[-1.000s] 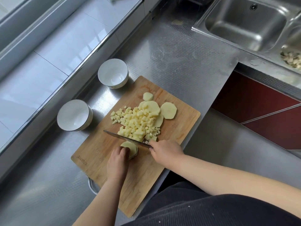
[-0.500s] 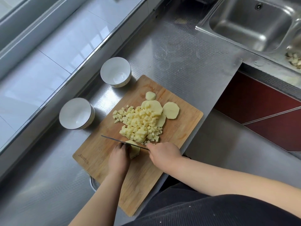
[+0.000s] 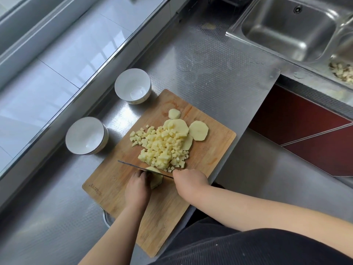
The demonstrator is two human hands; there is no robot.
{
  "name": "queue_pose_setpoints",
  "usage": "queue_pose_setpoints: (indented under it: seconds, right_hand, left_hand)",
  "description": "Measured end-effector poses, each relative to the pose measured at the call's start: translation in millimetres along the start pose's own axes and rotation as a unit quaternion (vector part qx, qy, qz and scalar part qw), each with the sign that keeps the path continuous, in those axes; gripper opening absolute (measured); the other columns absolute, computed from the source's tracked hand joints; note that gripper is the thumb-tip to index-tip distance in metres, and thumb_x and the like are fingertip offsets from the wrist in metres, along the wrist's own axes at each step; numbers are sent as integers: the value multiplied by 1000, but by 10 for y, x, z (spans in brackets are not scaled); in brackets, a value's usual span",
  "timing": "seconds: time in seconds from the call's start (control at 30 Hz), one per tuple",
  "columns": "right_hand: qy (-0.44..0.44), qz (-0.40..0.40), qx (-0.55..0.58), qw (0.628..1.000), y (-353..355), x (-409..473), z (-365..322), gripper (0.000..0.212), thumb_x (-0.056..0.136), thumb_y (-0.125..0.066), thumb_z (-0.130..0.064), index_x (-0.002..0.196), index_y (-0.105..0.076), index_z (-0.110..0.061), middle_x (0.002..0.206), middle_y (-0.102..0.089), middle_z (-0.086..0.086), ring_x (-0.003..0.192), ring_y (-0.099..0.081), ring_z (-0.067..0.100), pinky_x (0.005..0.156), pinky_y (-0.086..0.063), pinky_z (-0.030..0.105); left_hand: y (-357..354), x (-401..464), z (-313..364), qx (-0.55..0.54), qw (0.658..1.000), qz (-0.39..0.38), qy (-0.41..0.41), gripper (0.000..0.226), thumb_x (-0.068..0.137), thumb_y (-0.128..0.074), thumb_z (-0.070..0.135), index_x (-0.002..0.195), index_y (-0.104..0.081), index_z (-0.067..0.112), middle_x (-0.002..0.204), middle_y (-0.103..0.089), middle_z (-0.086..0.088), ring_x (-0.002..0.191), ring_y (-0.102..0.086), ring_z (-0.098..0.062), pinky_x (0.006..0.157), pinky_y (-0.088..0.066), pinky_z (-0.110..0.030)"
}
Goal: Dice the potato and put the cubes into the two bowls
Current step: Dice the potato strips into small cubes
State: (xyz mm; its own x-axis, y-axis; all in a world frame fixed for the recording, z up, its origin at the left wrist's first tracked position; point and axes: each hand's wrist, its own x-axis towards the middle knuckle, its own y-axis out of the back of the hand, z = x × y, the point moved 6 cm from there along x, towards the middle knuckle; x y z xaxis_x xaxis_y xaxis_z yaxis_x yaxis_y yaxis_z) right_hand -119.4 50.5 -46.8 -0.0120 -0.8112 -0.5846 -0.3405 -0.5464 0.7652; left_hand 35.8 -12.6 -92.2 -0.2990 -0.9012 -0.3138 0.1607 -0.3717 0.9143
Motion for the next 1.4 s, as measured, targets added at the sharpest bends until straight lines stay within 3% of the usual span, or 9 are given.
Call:
queue_pose_setpoints:
  seconds: [0.13, 0.33, 0.57, 0.7, 0.83, 1.07, 1.23, 1.33, 1.4]
  right_hand:
    - [-17, -5, 4, 1000, -62, 35, 54, 25, 93, -47, 2, 115, -53, -8, 108, -61, 12, 94, -60, 31, 60, -38, 33]
    - [-32, 0, 48, 998, -105, 108, 203, 17, 100, -44, -15, 111, -56, -13, 104, -59, 10, 76, -47, 26, 48, -25, 26]
    - [2, 22, 49, 999, -84, 54, 185, 20, 101, -41, -18, 108, -58, -10, 100, -62, 11, 79, -51, 28, 47, -21, 27]
    - [28, 39, 41, 998, -38, -45, 131, 18, 100, -40, -15, 104, -57, -10, 99, -64, 13, 88, -59, 33, 46, -19, 28]
    - [53, 40, 20, 998, 43, -148, 61, 22, 100, -39, -12, 113, -56, -7, 104, -63, 15, 92, -60, 34, 46, -16, 29]
    - [28, -1, 6, 1000, 35, -145, 4, 18, 95, -45, -3, 109, -57, -5, 106, -61, 15, 93, -60, 34, 46, -22, 28]
    - [-6, -7, -3, 1000, -25, -83, -29, 24, 90, -48, 5, 108, -61, -5, 105, -64, 13, 92, -62, 33, 60, -42, 32]
    - [-12, -16, 11, 1000, -85, -51, 23, 25, 92, -45, 5, 111, -59, -3, 108, -60, 13, 95, -60, 33, 61, -41, 33]
    - [-17, -27, 29, 999, -136, -32, 85, 23, 94, -43, 2, 110, -59, -3, 107, -60, 14, 86, -57, 31, 53, -37, 30]
  left_hand:
    - [-15, 0, -7, 5, 1000, 5, -8, 33, 84, -62, 2, 115, -69, 11, 113, -65, -8, 102, -60, -29, 73, -53, -39]
    - [-5, -37, 17, -4, 999, 30, -34, 18, 80, -66, 1, 94, -72, 10, 97, -65, -6, 86, -60, -28, 60, -50, -33]
    - [-5, -137, 30, 7, 998, 33, -53, 20, 78, -71, -1, 97, -72, 6, 95, -67, -12, 82, -62, -33, 59, -48, -33]
    - [31, -133, 24, -29, 999, 20, -14, 20, 92, -60, 9, 109, -69, 5, 103, -66, -15, 94, -61, -35, 72, -53, -41]
    - [34, -130, -14, -29, 999, 26, -13, 28, 97, -55, 21, 121, -66, 11, 117, -65, -10, 106, -60, -31, 82, -52, -38]
    - [-27, -124, -12, 27, 994, 41, -100, 26, 74, -78, -2, 99, -75, 4, 94, -70, -17, 81, -67, -38, 58, -54, -38]
    - [-15, -134, 5, 33, 991, 54, -121, 34, 64, -81, -7, 96, -75, 4, 92, -70, -16, 78, -67, -36, 52, -54, -37]
    - [-42, -124, -19, 36, 991, 53, -121, 34, 63, -81, -8, 94, -75, 5, 88, -69, -15, 75, -66, -36, 49, -52, -35]
    - [-54, -130, -29, 35, 990, 56, -124, 31, 63, -81, -9, 90, -74, 4, 83, -66, -14, 71, -63, -34, 48, -48, -33]
